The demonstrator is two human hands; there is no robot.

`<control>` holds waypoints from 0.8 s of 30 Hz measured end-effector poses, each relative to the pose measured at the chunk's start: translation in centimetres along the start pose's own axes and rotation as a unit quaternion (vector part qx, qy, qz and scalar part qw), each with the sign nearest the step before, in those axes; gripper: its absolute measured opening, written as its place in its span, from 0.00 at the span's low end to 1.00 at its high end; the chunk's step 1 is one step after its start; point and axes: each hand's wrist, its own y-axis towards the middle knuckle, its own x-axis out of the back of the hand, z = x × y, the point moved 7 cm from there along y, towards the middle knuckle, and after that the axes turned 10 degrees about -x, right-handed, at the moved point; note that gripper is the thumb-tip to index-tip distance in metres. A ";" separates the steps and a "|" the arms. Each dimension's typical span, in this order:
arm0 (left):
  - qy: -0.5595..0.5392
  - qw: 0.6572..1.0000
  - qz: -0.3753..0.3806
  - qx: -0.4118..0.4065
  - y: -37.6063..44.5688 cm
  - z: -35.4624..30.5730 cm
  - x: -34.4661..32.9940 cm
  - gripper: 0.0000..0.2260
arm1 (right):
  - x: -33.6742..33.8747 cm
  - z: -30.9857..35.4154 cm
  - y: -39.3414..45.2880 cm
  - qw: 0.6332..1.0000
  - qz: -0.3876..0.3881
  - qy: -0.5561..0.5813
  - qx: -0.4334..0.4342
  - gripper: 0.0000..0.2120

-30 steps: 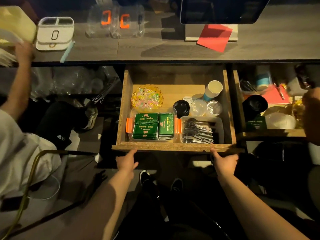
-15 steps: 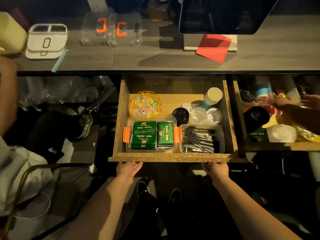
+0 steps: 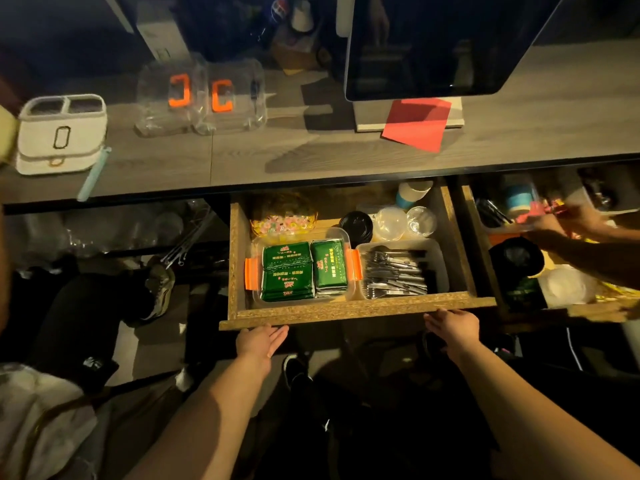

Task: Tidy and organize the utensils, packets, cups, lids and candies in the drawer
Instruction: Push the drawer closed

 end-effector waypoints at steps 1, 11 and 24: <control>-0.002 1.000 0.006 0.009 0.6 -0.5 -0.5 0.18 | -0.5 0.7 0.1 1.000 -0.002 0.002 0.000 0.14; -0.001 0.999 0.038 0.019 3.0 -5.0 -4.5 0.15 | -4.1 5.9 1.1 0.996 -0.048 0.071 0.030 0.09; -0.041 0.999 -0.015 -0.017 3.7 -6.1 -6.0 0.16 | -5.0 8.1 2.6 0.997 -0.040 0.055 0.036 0.10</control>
